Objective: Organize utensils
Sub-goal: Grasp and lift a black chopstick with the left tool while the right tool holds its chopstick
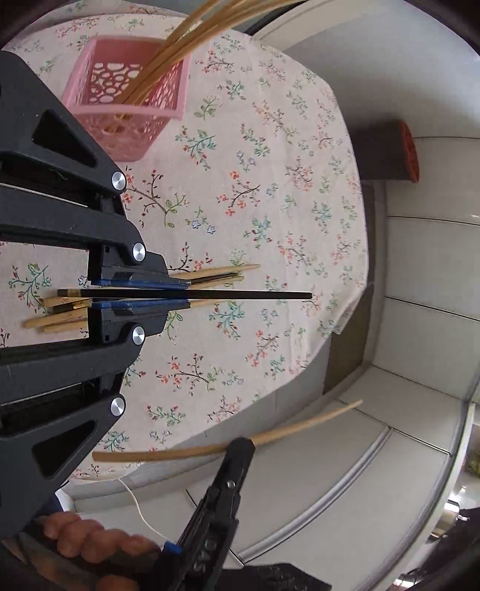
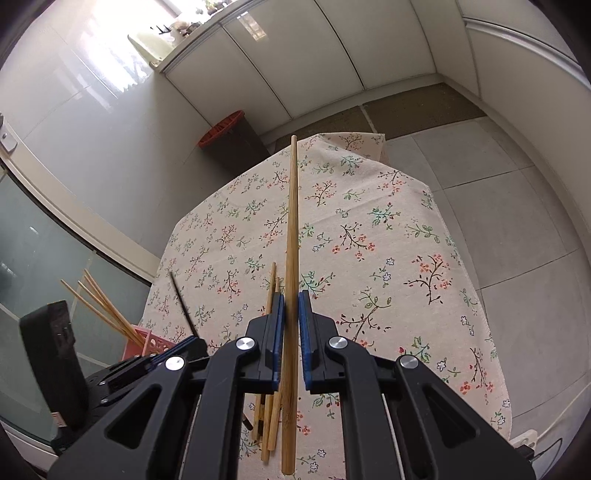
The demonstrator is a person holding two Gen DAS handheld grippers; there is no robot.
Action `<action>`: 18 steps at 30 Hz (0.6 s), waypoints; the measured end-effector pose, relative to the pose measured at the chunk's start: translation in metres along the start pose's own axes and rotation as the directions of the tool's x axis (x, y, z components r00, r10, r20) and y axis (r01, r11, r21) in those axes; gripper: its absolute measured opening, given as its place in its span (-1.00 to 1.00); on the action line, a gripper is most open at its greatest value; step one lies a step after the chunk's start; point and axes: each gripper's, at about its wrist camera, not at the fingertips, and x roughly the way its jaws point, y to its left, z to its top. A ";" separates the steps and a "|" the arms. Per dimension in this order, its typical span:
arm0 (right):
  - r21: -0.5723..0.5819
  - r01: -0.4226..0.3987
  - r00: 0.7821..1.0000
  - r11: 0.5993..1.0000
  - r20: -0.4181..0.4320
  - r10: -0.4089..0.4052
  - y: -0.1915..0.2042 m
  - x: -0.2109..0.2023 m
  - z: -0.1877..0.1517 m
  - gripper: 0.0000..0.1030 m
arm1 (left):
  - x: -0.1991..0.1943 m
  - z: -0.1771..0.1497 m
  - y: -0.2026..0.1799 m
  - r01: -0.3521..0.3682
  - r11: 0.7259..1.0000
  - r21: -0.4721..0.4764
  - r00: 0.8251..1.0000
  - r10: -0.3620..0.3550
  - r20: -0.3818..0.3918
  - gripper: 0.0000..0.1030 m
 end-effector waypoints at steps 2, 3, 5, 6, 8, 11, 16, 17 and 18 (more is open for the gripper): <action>-0.011 -0.005 1.000 1.000 0.014 0.005 0.005 0.000 0.000 -0.84 | -0.018 0.001 0.001 -0.020 1.000 0.009 0.998 0.020 0.055 -0.92; -0.015 -0.008 1.000 1.000 0.024 0.008 0.008 0.000 0.000 -0.84 | -0.025 0.002 0.003 -0.016 1.000 0.002 0.997 0.016 0.073 -0.92; -0.028 -0.016 0.999 0.999 0.045 0.018 0.014 -0.001 0.001 -0.84 | -0.039 0.004 0.008 0.020 1.000 -0.013 0.995 -0.019 0.098 -0.92; -0.038 -0.021 0.998 0.999 0.056 0.023 0.018 -0.002 0.001 -0.84 | -0.046 0.004 0.010 0.029 0.999 -0.015 0.993 -0.027 0.112 -0.92; -0.053 -0.034 0.996 0.998 0.077 0.038 0.026 -0.002 0.001 -0.84 | -0.062 0.005 0.012 0.049 0.999 -0.006 0.988 -0.048 0.144 -0.92; -0.081 -0.046 0.993 0.996 0.102 0.054 0.037 -0.002 0.000 -0.84 | -0.088 0.005 0.020 0.105 0.994 -0.009 0.977 -0.102 0.186 -0.92; -0.142 -0.078 0.981 0.987 0.166 0.102 0.060 -0.004 -0.001 -0.84 | -0.135 0.012 0.045 0.123 0.992 -0.030 0.958 -0.111 0.263 -0.92; -0.156 -0.085 0.977 0.984 0.179 0.113 0.065 -0.005 0.000 -0.84 | -0.142 0.013 0.051 0.110 0.994 -0.030 0.955 -0.097 0.280 -0.92; -0.173 -0.089 0.973 0.981 0.195 0.123 0.071 -0.005 -0.001 -0.84 | -0.149 0.013 0.057 0.088 0.996 -0.029 0.953 -0.076 0.294 -0.92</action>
